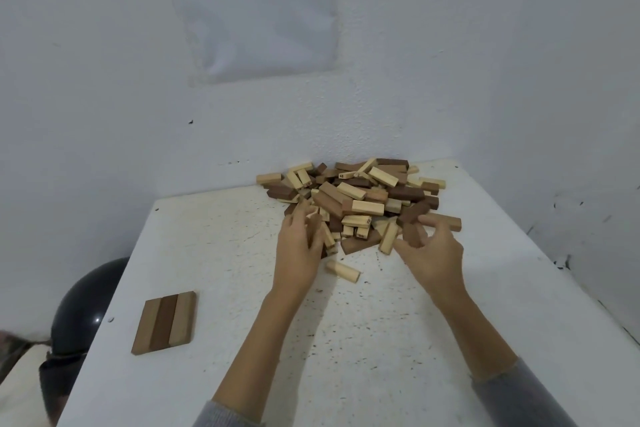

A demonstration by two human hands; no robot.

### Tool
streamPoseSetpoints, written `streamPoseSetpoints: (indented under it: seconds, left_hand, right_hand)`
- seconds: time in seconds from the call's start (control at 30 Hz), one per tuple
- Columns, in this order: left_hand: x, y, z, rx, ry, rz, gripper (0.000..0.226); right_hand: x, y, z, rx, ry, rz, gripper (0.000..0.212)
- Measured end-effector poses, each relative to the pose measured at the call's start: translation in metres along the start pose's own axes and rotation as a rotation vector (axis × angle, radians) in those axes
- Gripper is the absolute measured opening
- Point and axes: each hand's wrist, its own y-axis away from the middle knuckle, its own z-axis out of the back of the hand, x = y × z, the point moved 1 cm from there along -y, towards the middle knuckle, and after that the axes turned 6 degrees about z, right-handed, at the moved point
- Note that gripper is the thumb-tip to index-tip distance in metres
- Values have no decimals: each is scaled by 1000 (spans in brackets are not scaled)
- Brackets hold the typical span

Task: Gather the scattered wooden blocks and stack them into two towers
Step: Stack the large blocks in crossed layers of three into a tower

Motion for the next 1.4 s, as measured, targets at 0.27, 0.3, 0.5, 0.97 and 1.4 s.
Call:
streamPoseSetpoints:
  seconds: [0.27, 0.3, 0.5, 0.97, 1.4]
  left_hand:
    - [-21, -16, -8, 7, 320, 79, 26]
    - [-23, -19, -9, 5, 330, 92, 28]
    - [-31, -40, -7, -67, 457, 93, 23]
    - [-27, -77, -1, -80, 511, 141, 17]
    - [-25, -57, 20, -100, 536, 94, 24]
  right_hand:
    - [25, -33, 4, 175, -385, -109, 19]
    - [28, -38, 3, 205, -368, -78, 19]
    - [54, -70, -16, 257, -231, 243, 11]
    - [79, -125, -80, 337, 576, 580, 42]
    - [82, -99, -69, 138, -46, 619, 15]
